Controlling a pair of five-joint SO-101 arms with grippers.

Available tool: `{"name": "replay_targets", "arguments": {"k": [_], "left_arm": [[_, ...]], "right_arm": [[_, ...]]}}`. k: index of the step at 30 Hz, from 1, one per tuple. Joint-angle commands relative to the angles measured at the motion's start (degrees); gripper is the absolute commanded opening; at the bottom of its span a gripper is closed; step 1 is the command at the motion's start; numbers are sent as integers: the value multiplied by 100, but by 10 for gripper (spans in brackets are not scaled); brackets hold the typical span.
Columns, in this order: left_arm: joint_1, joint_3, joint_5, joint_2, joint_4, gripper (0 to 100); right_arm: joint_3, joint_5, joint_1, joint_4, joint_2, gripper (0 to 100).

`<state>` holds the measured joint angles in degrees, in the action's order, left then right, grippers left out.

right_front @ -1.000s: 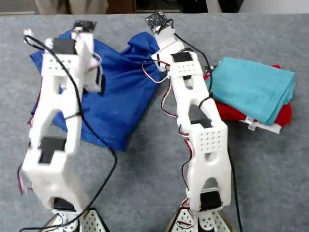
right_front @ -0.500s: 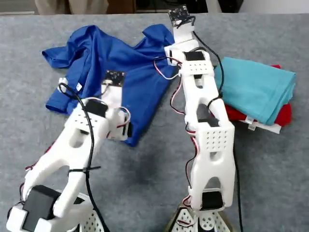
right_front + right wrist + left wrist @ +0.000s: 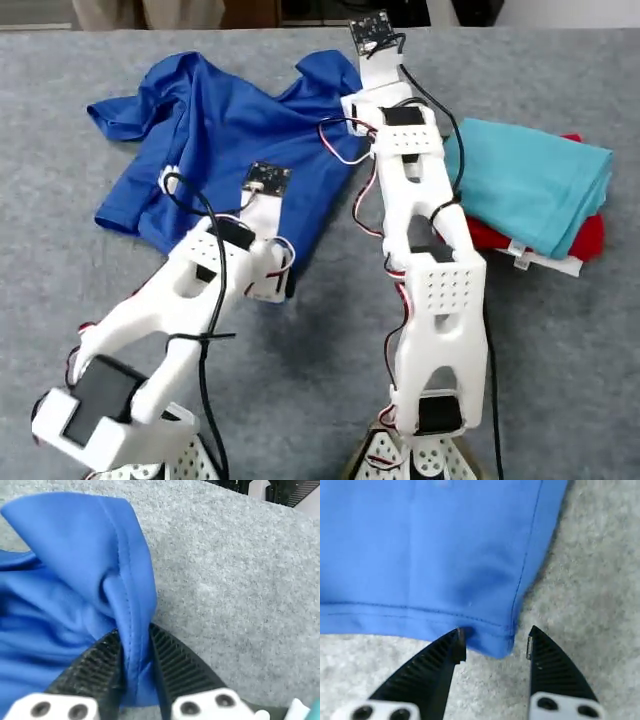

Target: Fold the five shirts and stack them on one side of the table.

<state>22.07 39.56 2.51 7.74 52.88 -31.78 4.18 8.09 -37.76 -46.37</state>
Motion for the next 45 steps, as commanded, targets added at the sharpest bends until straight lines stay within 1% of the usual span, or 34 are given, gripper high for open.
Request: {"name": "replay_targets", "arguments": {"k": [1,5,10,12,17,19,25,27,31,33,36,38,41,43,45], "left_arm": [[53,9,26,-84,-202,210],[62,-9,26,-268,-352,210],[88,-53,9,-347,-325,209],[88,-53,0,-356,-334,175],[105,-53,-9,-374,-343,14],[105,-53,-9,-365,-325,29],[105,-246,-9,-338,-246,19],[97,-554,-9,-330,97,19],[-9,-1626,-53,-330,1336,19],[-123,-2163,-290,-321,1908,19],[-536,-2998,-519,-145,2822,19],[-932,-3473,-862,180,3323,19],[-1459,-3833,-1679,901,4018,19],[-1741,-3666,-2268,1385,4308,19],[-2092,-3244,-2593,1851,4343,19]], "right_arm": [[-233,-35,-101,132,119,2],[-233,-35,-101,141,119,2],[-233,-35,-101,141,119,2],[-233,-35,-101,141,119,2],[-242,-35,-48,141,119,2],[-242,-35,-31,141,119,2],[-242,-26,4,141,119,2],[-242,-26,4,141,119,2],[-242,-26,13,141,119,2],[-242,-26,48,97,145,2],[-444,422,92,-422,330,2],[-646,624,110,-1125,532,2],[-892,615,163,-2040,787,2],[-1015,624,330,-2541,936,2],[-998,624,479,-2980,1059,2]]}}
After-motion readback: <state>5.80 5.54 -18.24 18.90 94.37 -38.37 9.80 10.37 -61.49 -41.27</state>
